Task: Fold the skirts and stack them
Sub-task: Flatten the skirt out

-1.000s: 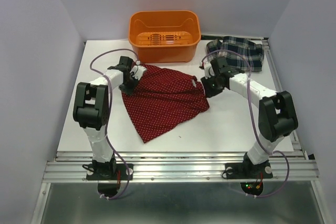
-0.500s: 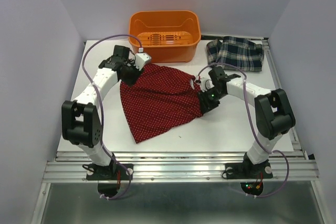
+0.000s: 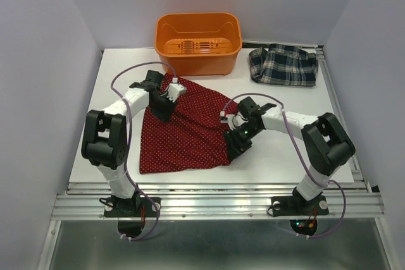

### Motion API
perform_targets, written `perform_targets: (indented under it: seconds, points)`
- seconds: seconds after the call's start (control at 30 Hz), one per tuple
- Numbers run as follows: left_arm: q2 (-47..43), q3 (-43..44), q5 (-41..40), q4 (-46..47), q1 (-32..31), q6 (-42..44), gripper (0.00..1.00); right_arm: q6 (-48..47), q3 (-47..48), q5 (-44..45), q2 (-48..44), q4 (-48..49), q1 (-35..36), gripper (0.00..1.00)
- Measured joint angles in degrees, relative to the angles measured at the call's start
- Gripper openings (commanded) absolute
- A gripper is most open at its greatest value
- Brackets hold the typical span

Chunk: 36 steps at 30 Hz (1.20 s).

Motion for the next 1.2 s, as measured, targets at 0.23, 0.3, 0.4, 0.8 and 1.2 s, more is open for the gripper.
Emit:
perform_targets:
  seconds: [0.23, 0.3, 0.4, 0.8, 1.2]
  points:
    - [5.0, 0.0, -1.7, 0.2, -0.3, -0.2, 0.38, -3.4, 5.1, 7.2, -8.6, -4.0, -7.3, 0.63]
    - [5.3, 0.0, -1.8, 0.2, -0.3, -0.2, 0.38, -5.0, 6.7, 10.1, -10.2, -4.3, -10.2, 0.6]
    - [5.4, 0.0, -2.0, 0.8, -0.3, -0.1, 0.38, -6.8, 10.4, 16.3, -10.2, -3.3, -14.4, 0.53]
    - [5.9, 0.0, -2.7, 1.4, -0.3, 0.1, 0.38, -10.6, 17.8, 20.9, 8.3, 7.8, -15.2, 0.55]
    - [6.2, 0.0, -2.9, 2.4, -0.3, 0.4, 0.29, -15.3, 18.6, 14.1, 11.6, 18.1, -15.2, 0.24]
